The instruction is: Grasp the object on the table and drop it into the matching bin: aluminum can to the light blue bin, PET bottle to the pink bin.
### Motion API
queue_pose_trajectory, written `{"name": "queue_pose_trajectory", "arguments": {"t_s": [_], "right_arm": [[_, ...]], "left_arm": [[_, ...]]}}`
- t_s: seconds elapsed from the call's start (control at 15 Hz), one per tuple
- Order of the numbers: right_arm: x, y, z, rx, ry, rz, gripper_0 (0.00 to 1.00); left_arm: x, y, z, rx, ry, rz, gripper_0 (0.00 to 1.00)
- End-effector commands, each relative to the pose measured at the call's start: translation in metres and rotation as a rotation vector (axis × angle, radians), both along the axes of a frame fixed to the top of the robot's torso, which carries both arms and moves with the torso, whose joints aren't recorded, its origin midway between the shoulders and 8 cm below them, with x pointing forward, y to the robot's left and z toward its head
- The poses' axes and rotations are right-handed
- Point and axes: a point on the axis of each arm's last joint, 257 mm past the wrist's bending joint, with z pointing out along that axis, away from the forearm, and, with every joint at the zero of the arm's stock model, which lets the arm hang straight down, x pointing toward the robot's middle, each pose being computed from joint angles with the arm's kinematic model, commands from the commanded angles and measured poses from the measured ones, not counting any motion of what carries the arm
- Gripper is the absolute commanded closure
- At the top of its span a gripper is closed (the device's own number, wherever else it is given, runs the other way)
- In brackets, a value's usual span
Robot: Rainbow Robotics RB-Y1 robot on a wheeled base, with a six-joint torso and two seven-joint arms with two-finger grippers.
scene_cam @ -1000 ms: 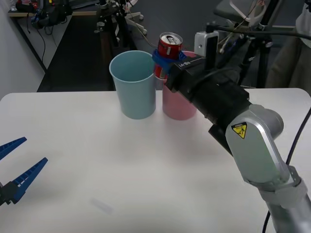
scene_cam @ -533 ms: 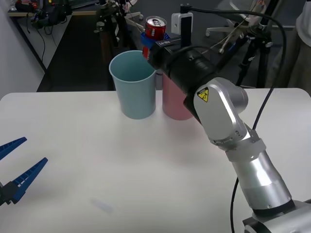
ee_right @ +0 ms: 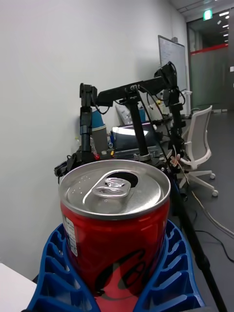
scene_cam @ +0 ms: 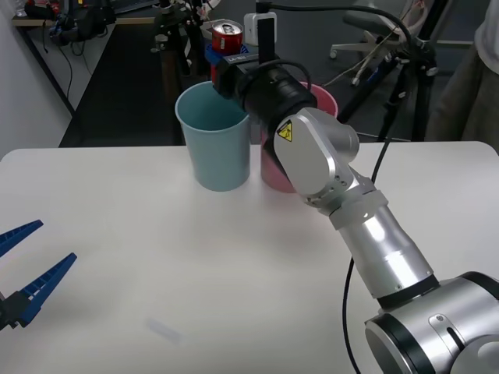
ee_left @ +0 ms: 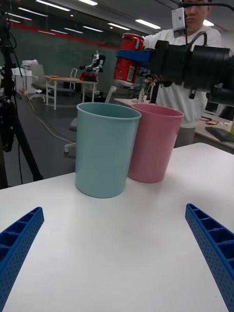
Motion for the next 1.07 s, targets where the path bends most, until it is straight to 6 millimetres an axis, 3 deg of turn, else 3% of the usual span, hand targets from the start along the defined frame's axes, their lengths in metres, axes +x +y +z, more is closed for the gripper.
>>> {"name": "queue_pose_trajectory", "arguments": {"t_s": [0.07, 0.47, 0.53, 0.6, 0.67, 1.07], "right_arm": [[-0.0017, 0.0080, -0.0017, 0.001, 0.006, 0.010, 1.00], [-0.0045, 0.0136, -0.0023, -0.006, 0.000, 0.018, 1.00], [-0.0050, 0.0147, -0.0023, -0.008, -0.001, 0.019, 0.91], [-0.0046, 0.0134, -0.0006, -0.006, -0.008, 0.015, 0.25], [-0.0046, 0.0133, 0.0000, -0.008, -0.012, 0.012, 0.00], [-0.0044, 0.0123, 0.0017, -0.018, -0.026, 0.006, 0.00]], "left_arm": [[0.0000, 0.0000, 0.0000, 0.000, 0.000, 0.000, 0.00], [0.0000, 0.0000, 0.0000, 0.000, 0.000, 0.000, 0.00], [0.0000, 0.0000, 0.0000, 0.000, 0.000, 0.000, 0.00], [0.0000, 0.0000, 0.0000, 0.000, 0.000, 0.000, 0.00], [0.0000, 0.0000, 0.0000, 0.000, 0.000, 0.000, 0.00], [0.0000, 0.0000, 0.0000, 0.000, 0.000, 0.000, 0.00]]}}
